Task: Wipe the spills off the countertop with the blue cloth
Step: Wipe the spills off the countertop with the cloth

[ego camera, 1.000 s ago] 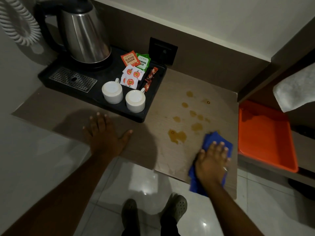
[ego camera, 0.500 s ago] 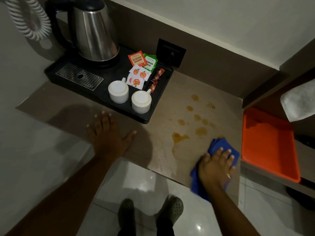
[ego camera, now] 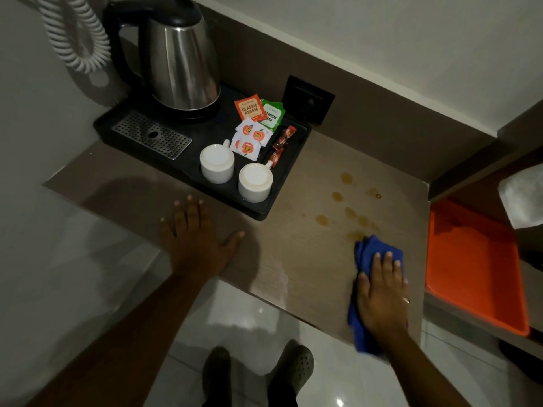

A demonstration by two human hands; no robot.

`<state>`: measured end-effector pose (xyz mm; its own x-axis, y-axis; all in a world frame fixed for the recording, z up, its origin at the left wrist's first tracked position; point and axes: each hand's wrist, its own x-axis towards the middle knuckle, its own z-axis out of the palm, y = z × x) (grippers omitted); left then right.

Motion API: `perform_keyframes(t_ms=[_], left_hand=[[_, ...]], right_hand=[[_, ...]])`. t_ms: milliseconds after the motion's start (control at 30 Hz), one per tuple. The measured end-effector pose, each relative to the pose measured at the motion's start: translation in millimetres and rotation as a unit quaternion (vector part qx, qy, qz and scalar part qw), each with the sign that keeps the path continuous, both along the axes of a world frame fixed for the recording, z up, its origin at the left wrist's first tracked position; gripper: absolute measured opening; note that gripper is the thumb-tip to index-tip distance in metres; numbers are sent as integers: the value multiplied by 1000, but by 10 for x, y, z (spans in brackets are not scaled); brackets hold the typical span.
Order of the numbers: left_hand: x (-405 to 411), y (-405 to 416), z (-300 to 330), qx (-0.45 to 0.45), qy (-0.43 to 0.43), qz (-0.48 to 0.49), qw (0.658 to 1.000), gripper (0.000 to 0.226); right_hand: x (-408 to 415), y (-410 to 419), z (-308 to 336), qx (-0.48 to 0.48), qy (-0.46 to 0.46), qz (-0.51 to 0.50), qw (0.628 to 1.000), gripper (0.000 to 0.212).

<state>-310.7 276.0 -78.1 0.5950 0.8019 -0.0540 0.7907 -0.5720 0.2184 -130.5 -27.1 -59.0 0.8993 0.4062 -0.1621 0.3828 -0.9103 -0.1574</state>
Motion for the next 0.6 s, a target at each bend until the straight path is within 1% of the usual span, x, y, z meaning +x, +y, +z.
perform_keyframes(t_ms=[33,67,100,133,167,233,300,367,400,433,500,533,600], left_hand=[[-2,-2,-13,3,0,-1,1000,112],[3,-4,-19,4,0,-2,1000,112],[3,-5,-29,3,2,-2,1000,112],[9,-1,-36,4,2,-1,1000,112],[16,4,-42,5,1,1,1000,112],[13,7,-46,6,3,4,1000,112],[13,7,-38,7,1,2,1000,112],[2,-1,-21,5,-2,2,1000,111],[-4,-1,-16,6,-3,1,1000,110],[-7,-1,-8,6,-4,1,1000,110],[-3,-5,8,5,-2,0,1000,110],[-1,-4,9,5,-3,0,1000,109],[4,-2,7,7,-4,3,1000,107]], right_hand=[[34,215,-4,-2,-5,-52,999,64],[47,453,1,-3,-8,-82,997,63],[18,700,11,-2,-6,-74,997,63],[-64,925,0,2,-6,-32,999,63],[-193,1107,-21,7,-8,35,999,62],[-514,1256,-50,21,-13,174,984,62],[-721,1037,-49,12,-14,271,962,61],[-665,568,-39,-12,1,320,947,60],[-549,293,-37,-13,7,310,951,60],[-398,26,-15,-8,15,274,962,60],[-99,-349,54,-14,28,173,984,62],[18,-417,64,-15,30,127,991,63],[169,-263,39,-8,13,35,999,63]])
